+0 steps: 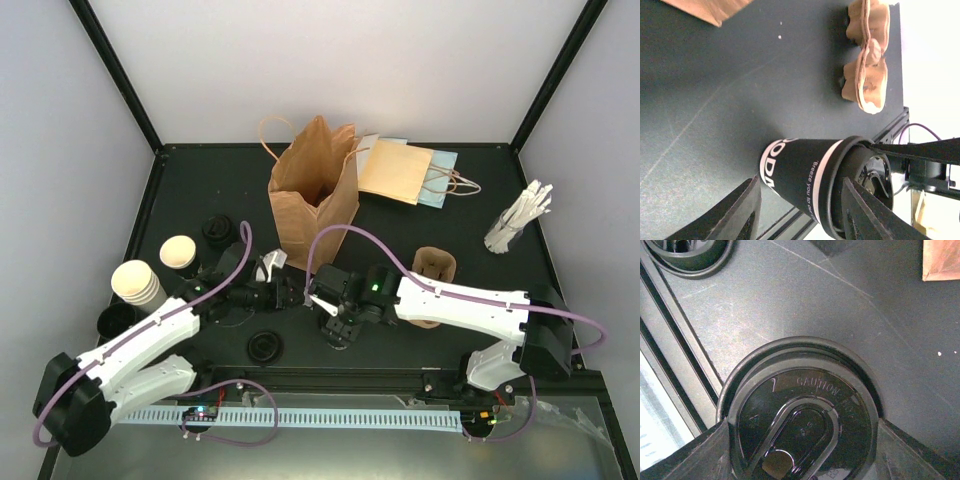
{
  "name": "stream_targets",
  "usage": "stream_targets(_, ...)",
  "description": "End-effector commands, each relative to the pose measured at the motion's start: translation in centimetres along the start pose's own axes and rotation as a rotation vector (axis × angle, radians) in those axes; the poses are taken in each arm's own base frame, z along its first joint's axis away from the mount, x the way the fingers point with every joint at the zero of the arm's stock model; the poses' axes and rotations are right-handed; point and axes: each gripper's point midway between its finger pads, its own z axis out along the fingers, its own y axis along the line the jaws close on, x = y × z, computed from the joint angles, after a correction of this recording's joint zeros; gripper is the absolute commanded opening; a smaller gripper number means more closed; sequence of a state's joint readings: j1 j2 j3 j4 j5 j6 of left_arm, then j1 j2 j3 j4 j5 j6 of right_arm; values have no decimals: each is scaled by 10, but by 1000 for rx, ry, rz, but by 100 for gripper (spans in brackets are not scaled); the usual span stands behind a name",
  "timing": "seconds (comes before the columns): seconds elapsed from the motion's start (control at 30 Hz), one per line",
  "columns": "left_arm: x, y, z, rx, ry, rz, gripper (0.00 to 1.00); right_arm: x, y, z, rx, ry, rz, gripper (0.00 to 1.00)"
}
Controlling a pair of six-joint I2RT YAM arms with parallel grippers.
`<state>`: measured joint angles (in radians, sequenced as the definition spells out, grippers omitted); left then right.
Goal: Pack the takeout coffee
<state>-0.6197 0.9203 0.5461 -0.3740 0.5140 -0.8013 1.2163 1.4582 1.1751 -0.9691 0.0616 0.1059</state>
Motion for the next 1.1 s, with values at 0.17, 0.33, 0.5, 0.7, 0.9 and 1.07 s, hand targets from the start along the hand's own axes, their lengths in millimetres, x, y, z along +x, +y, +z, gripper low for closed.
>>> stream_targets(0.17, -1, -23, 1, 96, 56, 69, 46, 14, 5, 14, 0, 58, -2, 67)
stream_targets(0.33, 4, -20, 4, 109, 70, 65, 46, 23, 8, 20, -19, 56, 57, 67)
stream_targets(0.5, 3, -22, 0, 104, 57, 80, 45, 24, -5, 15, 50, 14, 125, 67)
stream_targets(0.7, -17, -21, -22, -27, -39, 141, 45, 13, -27, -1, 166, -64, 201, 67)
stream_targets(0.9, -49, -27, -65, -174, -206, 221, 47, 0, -50, -37, 268, -181, 266, 66)
stream_targets(1.07, -87, -40, -119, -328, -363, 270, 52, 5, -67, -55, 298, -191, 316, 66)
